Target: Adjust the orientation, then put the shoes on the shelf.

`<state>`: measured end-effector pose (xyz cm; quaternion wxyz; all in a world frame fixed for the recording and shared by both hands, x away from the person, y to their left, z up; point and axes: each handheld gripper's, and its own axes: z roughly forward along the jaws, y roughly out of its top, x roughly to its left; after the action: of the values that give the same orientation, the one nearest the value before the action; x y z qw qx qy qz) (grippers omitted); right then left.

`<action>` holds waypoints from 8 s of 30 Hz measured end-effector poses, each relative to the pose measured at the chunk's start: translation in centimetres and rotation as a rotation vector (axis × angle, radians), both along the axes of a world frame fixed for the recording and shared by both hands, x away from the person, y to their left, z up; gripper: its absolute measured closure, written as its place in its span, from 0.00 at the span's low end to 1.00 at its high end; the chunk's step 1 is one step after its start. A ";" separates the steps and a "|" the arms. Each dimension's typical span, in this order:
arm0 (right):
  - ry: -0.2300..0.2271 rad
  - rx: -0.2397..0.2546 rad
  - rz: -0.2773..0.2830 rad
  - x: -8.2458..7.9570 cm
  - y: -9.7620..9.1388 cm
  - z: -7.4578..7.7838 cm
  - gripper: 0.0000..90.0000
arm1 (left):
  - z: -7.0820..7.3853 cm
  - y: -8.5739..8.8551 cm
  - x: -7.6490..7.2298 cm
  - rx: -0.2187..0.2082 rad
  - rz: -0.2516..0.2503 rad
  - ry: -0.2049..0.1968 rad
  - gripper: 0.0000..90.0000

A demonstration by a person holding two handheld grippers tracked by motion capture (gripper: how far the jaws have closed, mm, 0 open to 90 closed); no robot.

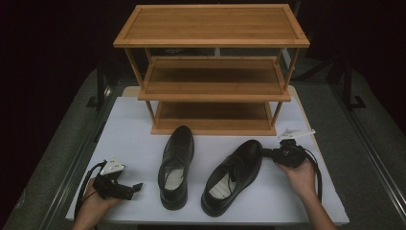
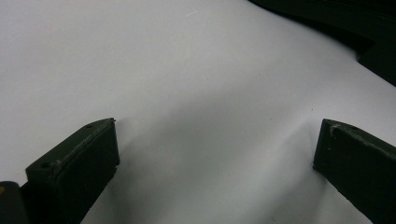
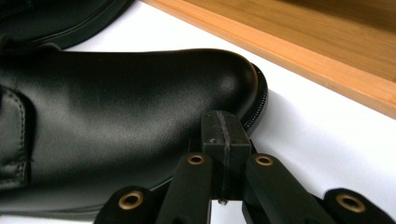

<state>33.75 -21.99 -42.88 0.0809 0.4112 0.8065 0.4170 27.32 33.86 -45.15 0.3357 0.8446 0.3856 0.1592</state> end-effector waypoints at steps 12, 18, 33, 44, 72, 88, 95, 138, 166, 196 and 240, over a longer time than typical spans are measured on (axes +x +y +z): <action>0.004 0.003 0.020 3.0 2.5 0.1 1.00 | 0.0 0.0 0.0 0.000 0.000 0.000 0.00; 0.011 -0.001 0.043 4.8 4.6 0.1 1.00 | 0.0 0.0 0.0 0.000 0.000 0.001 0.00; 0.020 0.010 0.102 7.9 10.2 -0.1 1.00 | 0.0 0.0 0.0 0.000 -0.001 0.004 0.00; 0.025 0.023 0.122 7.6 10.7 0.7 1.00 | 0.0 0.0 0.0 0.000 -0.001 0.004 0.00; -0.093 0.070 0.246 -4.9 9.1 6.9 0.74 | 0.0 0.0 0.0 0.001 0.000 -0.001 0.00; -0.127 -0.009 0.221 -5.1 10.0 5.9 0.96 | 0.0 0.0 0.0 0.001 0.000 -0.001 0.00; -0.156 -0.009 0.176 -4.4 10.2 6.1 0.96 | 0.0 0.0 0.0 0.000 0.000 0.000 0.00; -0.078 0.086 0.188 -0.2 5.9 0.0 1.00 | 0.0 0.0 0.0 0.001 -0.001 0.002 0.00; -0.057 0.080 0.340 -2.0 8.6 -0.6 1.00 | 0.0 0.0 0.0 0.001 -0.001 0.003 0.00; -0.118 0.109 0.175 -2.9 8.4 4.1 0.37 | 5.5 -2.5 0.5 -0.139 -0.075 -0.066 0.08; -0.089 0.015 0.248 -1.9 13.3 3.6 0.63 | 7.5 -10.2 3.7 -0.105 -0.321 -0.052 0.64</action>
<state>31.83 -8.73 -39.31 0.0612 0.2901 0.8436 0.4476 31.07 23.64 -37.68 0.4103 0.8723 0.2446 0.1049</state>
